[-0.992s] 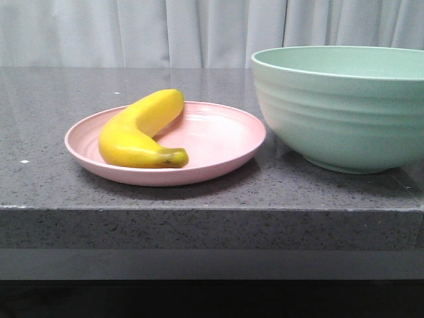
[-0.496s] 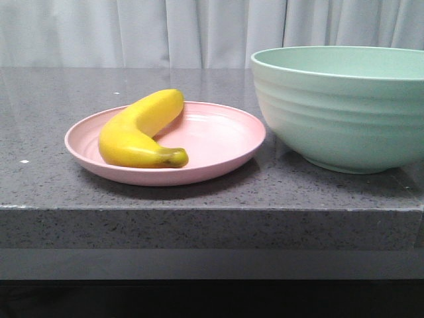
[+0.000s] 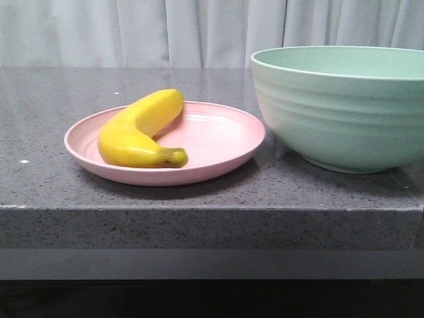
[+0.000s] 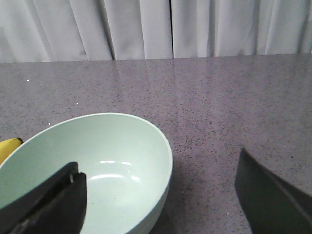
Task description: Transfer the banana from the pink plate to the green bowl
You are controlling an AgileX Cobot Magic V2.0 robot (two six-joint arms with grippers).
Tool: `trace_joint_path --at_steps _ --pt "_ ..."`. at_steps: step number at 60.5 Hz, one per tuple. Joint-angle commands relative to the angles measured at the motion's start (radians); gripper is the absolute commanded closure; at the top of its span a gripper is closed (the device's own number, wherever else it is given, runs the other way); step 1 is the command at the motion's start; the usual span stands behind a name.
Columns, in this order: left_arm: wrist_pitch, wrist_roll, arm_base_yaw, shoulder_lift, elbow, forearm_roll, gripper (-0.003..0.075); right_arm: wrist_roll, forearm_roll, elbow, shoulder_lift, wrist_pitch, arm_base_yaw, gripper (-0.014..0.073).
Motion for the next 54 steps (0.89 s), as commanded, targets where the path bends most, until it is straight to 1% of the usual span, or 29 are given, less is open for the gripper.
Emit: trace_joint_path --at_steps 1,4,9,13,17,22,27,36,46,50,53,54 --pt "-0.009 0.005 -0.031 0.033 -0.073 -0.026 0.0080 -0.003 0.006 -0.039 0.012 -0.071 -0.004 -0.0050" --pt "0.086 0.039 -0.070 0.083 -0.129 -0.026 0.0080 -0.003 0.006 -0.039 0.012 -0.070 -0.004 -0.0050" --pt "0.207 0.081 -0.160 0.172 -0.225 -0.026 0.0081 -0.003 0.006 -0.039 0.012 -0.070 -0.004 -0.0050" --pt "0.296 0.081 -0.231 0.250 -0.311 -0.026 0.0083 -0.003 0.006 -0.039 0.012 -0.070 -0.004 -0.0050" --pt "0.395 0.081 -0.325 0.357 -0.409 -0.026 0.0083 -0.003 0.006 -0.039 0.012 -0.070 -0.004 -0.0050" --pt "0.449 0.079 -0.406 0.479 -0.493 -0.026 0.0083 -0.003 0.006 -0.039 0.012 -0.070 -0.004 -0.0050" --pt "0.478 0.077 -0.458 0.586 -0.561 -0.026 0.0083 -0.003 0.006 -0.039 0.012 -0.070 -0.004 -0.0050" --pt "0.552 0.075 -0.496 0.762 -0.667 -0.051 0.0083 -0.003 0.006 -0.039 0.012 -0.070 -0.004 -0.0050" --pt "0.600 0.075 -0.512 0.892 -0.713 -0.070 0.0085 -0.003 0.006 -0.039 0.012 -0.070 -0.004 -0.0050" --pt "0.597 0.075 -0.512 0.924 -0.715 -0.091 0.0107 -0.003 0.006 -0.039 0.012 -0.070 -0.004 -0.0050" --pt "0.597 0.075 -0.512 0.942 -0.715 -0.093 0.0133 -0.003 0.006 -0.039 0.012 -0.070 -0.004 -0.0050" --pt "0.597 0.075 -0.512 0.949 -0.715 -0.096 0.0153 -0.003 0.006 -0.039 0.012 -0.070 -0.004 -0.0050"
